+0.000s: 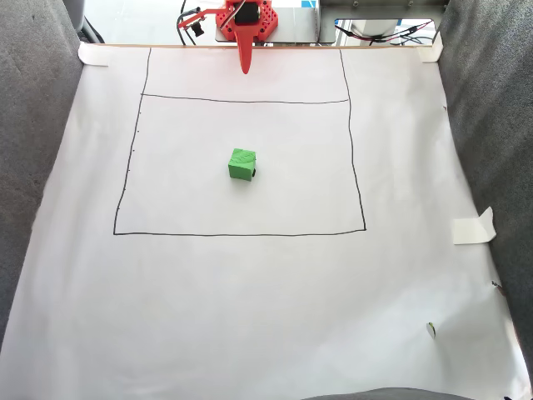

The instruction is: Grasp the colored block, Place it on the black dot, and then return the arm to the default position.

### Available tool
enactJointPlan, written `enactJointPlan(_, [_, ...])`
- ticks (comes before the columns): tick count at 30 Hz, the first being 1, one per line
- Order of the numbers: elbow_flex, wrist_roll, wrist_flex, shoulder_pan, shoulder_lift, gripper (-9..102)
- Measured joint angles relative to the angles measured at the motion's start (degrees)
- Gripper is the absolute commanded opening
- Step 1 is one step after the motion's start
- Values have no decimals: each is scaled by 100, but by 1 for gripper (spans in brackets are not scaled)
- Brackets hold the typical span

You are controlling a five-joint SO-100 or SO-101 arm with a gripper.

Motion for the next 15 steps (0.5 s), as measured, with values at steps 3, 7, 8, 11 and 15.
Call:
enactJointPlan(3, [70, -62, -105, 0, 0, 0])
enactJointPlan(7, [88, -62, -105, 0, 0, 0])
enactJointPlan(8, [123, -62, -105, 0, 9, 0])
enactJointPlan(11, [132, -62, -105, 0, 9, 0])
enactJointPlan(15, [132, -18, -105, 0, 9, 0])
